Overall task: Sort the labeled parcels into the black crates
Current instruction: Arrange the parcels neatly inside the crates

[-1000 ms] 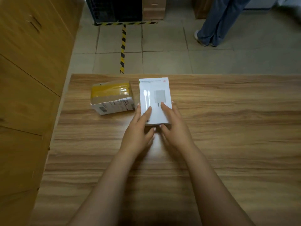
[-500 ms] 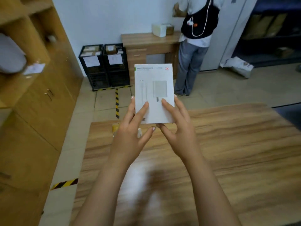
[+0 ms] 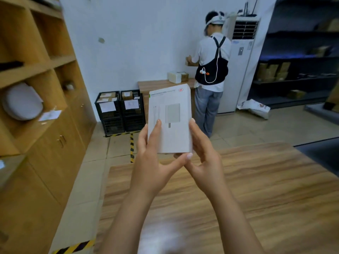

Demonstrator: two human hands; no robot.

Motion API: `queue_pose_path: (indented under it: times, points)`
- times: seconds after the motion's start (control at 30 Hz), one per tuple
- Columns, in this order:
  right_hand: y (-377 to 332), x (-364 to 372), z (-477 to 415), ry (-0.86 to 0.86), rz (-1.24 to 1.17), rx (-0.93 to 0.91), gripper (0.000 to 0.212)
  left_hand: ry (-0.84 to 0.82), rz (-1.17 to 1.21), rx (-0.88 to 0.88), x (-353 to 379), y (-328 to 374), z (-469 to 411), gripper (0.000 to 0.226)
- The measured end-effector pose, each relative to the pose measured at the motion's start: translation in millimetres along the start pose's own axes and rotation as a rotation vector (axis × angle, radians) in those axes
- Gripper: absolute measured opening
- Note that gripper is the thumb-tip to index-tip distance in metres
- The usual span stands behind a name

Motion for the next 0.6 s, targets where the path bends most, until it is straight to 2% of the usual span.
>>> queue_pose_path:
  times: [0.23,0.4,0.6]
  points:
    - [-11.8,8.8,-3.2,-0.022,-0.029,-0.042,0.074,0.029,0.034,-0.047,-12.5,2.9,-0.9,0.108]
    - [-9.8,12.8,-3.3,-0.004,-0.126,0.034,0.079,0.028,0.043,-0.048,-13.0,2.2,-1.6,0.099]
    - [-9.5,20.3,-7.6,-0.090,-0.145,0.074,0.091,-0.100,0.157,0.012,-8.0,6.4,-4.8,0.081]
Point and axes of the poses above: each hand's wrist, its own z-axis away from the middle knuckle, its own x-axis out of the palm, y = z × x, the point moved 9 cm from there along -z, towards the middle knuckle, and after that the axes turned 4 degrees about -x, right-handed, at the moved point
